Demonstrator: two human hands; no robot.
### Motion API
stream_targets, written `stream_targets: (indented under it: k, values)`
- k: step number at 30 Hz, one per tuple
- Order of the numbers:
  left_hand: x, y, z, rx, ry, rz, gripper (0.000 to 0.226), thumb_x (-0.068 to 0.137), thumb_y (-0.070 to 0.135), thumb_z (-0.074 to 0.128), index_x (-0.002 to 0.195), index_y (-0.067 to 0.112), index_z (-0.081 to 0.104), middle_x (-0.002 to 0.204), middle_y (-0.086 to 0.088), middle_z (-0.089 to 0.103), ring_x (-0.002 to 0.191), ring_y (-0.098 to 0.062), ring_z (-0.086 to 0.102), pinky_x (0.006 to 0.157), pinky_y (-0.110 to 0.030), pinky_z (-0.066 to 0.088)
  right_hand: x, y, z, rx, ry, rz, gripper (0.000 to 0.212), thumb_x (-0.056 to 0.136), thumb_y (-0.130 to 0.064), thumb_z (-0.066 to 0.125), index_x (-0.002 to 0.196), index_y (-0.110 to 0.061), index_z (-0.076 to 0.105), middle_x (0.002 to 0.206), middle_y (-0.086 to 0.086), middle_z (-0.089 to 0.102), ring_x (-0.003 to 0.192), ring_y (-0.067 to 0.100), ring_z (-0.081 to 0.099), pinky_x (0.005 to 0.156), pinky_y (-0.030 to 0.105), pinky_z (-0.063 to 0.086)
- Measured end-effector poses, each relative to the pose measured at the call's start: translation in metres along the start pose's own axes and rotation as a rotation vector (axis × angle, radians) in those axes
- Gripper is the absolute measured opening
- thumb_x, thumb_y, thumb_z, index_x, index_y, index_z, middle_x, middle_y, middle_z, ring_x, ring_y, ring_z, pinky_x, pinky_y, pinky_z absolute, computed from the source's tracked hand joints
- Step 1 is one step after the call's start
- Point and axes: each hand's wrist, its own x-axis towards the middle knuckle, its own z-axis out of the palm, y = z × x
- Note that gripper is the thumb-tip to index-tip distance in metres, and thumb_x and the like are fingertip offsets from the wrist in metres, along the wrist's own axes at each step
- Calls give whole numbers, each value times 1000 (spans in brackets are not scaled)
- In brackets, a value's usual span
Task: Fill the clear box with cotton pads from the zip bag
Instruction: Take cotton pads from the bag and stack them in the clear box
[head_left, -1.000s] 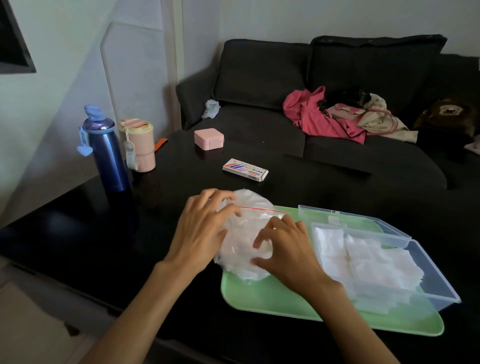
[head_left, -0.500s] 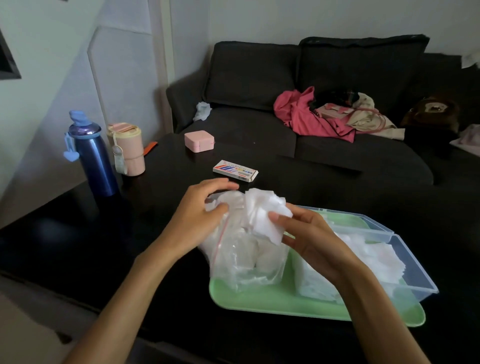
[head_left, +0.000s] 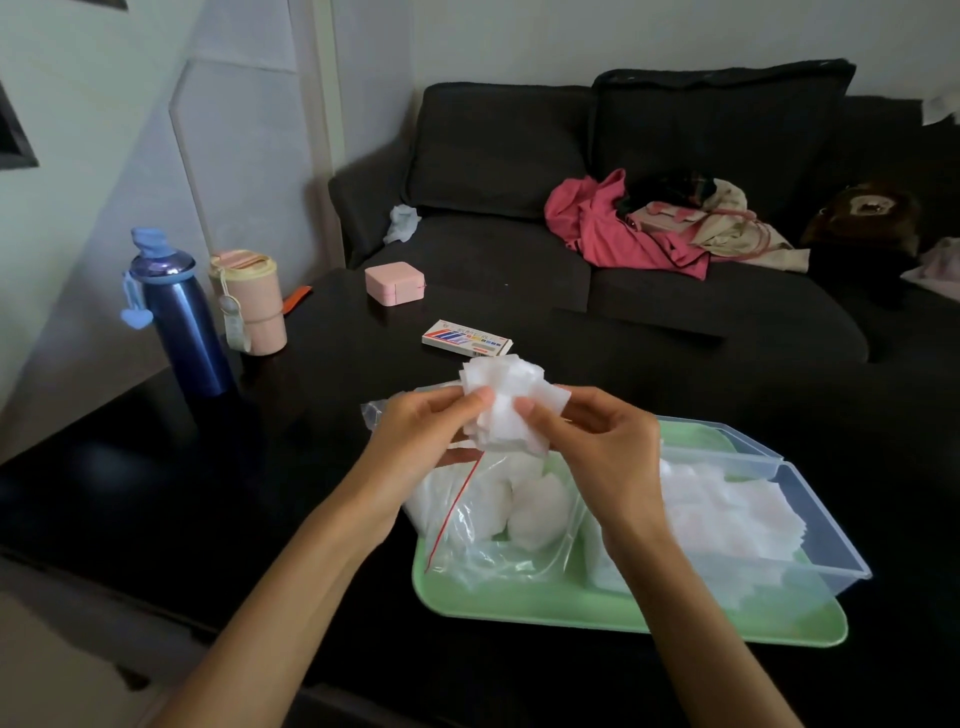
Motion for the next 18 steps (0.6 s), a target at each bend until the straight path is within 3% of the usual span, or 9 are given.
stream_targets:
  k: [4, 7, 10, 14, 18]
  values:
    - [1, 3, 1, -113, 79, -95, 15, 87, 25, 64, 94, 15, 73, 87, -6, 73, 70, -9, 69, 51, -17, 50, 1, 0, 0, -28, 76, -58, 13, 73, -14, 79, 76, -24, 73, 72, -6, 73, 69, 7, 69, 64, 21, 56]
    - [4, 3, -2, -84, 126, -132, 18, 85, 26, 66, 99, 14, 70, 85, -3, 72, 68, -9, 67, 46, -16, 47, 8, -5, -9, 223, 128, 122, 8, 79, -11, 73, 87, -14, 70, 81, 3, 74, 74, 11, 68, 70, 22, 57]
    - [2, 2, -2, -8, 94, -131, 10, 84, 27, 68, 79, 20, 72, 64, 8, 69, 57, -1, 66, 44, -16, 47, 14, -13, -27, 362, -33, 250, 17, 85, -10, 64, 101, -8, 68, 93, 4, 72, 80, 9, 68, 71, 18, 56]
    - [1, 2, -2, 86, 23, -73, 26, 85, 29, 66, 60, 27, 73, 58, 15, 66, 58, 7, 63, 44, -14, 45, 9, -20, -28, 212, -336, 216, 21, 75, -13, 68, 95, -14, 73, 91, 3, 75, 82, 14, 70, 67, 20, 55]
    - [0, 5, -3, 146, -70, -32, 26, 86, 26, 59, 67, 31, 75, 57, 15, 62, 58, 8, 59, 45, -11, 41, 6, -21, -18, 57, -296, 135, 23, 67, -12, 77, 89, -18, 73, 83, 3, 75, 77, 18, 72, 63, 20, 55]
